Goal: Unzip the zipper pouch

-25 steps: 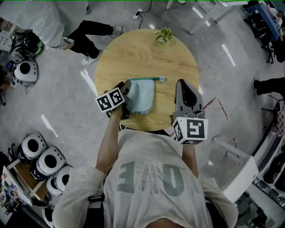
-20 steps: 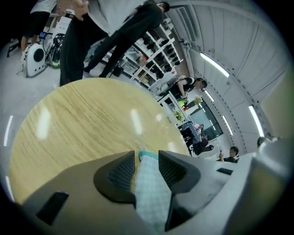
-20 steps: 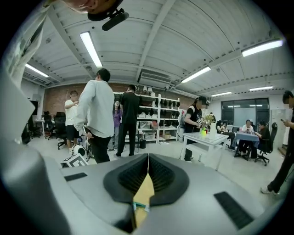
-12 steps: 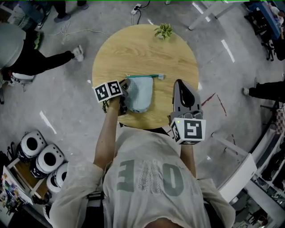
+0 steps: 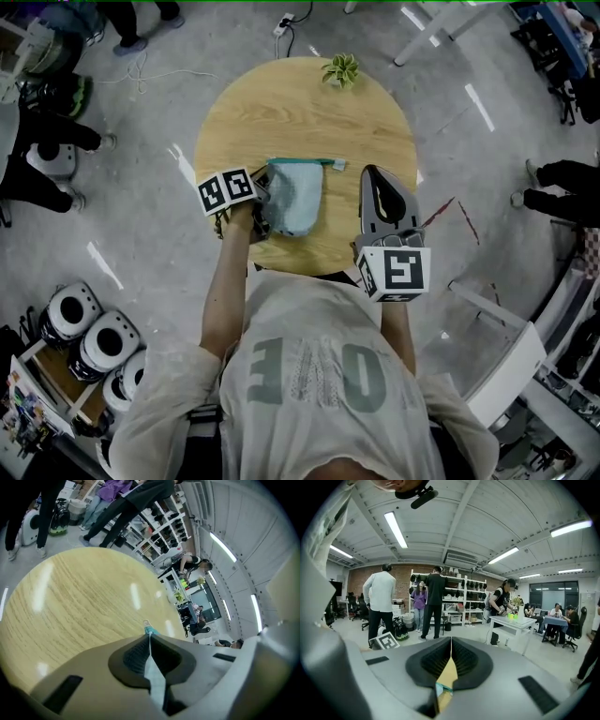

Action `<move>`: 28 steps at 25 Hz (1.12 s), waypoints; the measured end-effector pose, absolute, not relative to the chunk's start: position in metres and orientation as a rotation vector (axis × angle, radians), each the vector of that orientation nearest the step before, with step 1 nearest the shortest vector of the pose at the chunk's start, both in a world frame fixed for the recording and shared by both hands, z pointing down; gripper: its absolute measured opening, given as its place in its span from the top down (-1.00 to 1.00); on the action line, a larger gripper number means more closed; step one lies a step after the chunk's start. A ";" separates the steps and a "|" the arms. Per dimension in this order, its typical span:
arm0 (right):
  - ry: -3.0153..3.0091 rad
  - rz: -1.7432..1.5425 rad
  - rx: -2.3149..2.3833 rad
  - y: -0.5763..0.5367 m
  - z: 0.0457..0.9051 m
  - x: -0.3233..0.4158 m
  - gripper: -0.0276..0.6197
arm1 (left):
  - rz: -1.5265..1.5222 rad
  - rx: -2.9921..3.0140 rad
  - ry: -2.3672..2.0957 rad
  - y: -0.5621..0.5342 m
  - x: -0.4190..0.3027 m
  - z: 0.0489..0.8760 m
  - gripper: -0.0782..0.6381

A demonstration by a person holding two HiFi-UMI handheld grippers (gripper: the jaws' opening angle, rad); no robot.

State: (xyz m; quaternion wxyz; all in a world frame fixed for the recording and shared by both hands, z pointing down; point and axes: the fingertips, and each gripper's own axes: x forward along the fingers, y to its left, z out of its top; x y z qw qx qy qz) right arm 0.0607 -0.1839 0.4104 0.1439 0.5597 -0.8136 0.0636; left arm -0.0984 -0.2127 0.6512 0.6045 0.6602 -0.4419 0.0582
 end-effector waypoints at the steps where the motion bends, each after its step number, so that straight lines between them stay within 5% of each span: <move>1: -2.350 0.175 1.614 -0.185 0.409 0.060 0.82 | 0.122 1.551 -1.027 -0.218 -0.098 0.643 0.69; 20: -2.566 -0.088 1.660 -0.217 0.311 0.031 0.82 | -0.266 2.290 -1.329 -0.295 -0.135 0.353 0.70; 28: -2.650 -0.128 1.666 -0.215 0.278 0.020 0.82 | -0.117 2.719 -1.685 -0.253 -0.123 0.266 0.70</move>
